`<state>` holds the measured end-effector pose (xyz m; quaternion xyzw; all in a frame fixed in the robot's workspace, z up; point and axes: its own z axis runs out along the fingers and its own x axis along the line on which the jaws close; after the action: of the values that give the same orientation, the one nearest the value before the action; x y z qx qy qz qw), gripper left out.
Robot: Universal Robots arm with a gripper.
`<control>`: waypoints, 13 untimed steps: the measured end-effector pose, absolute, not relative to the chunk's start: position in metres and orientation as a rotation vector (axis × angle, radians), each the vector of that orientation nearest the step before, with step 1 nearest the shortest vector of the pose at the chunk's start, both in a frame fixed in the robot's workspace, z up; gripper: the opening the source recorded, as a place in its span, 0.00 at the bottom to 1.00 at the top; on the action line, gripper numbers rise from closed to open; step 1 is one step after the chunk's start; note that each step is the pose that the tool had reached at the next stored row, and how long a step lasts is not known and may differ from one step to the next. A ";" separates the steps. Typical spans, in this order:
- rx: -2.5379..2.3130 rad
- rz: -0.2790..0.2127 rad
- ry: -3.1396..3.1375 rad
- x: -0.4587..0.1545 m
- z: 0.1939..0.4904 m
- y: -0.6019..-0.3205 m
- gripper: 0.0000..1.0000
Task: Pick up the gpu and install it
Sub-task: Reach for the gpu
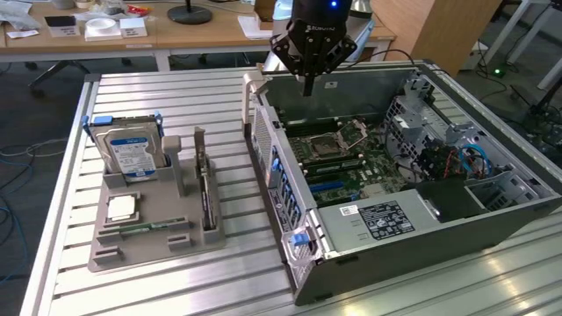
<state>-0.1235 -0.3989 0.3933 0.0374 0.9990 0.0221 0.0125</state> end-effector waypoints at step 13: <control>0.117 0.070 3.114 -0.127 0.393 -0.399 0.11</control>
<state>-0.1274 -0.3989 0.3933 0.0374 0.9990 0.0223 0.0124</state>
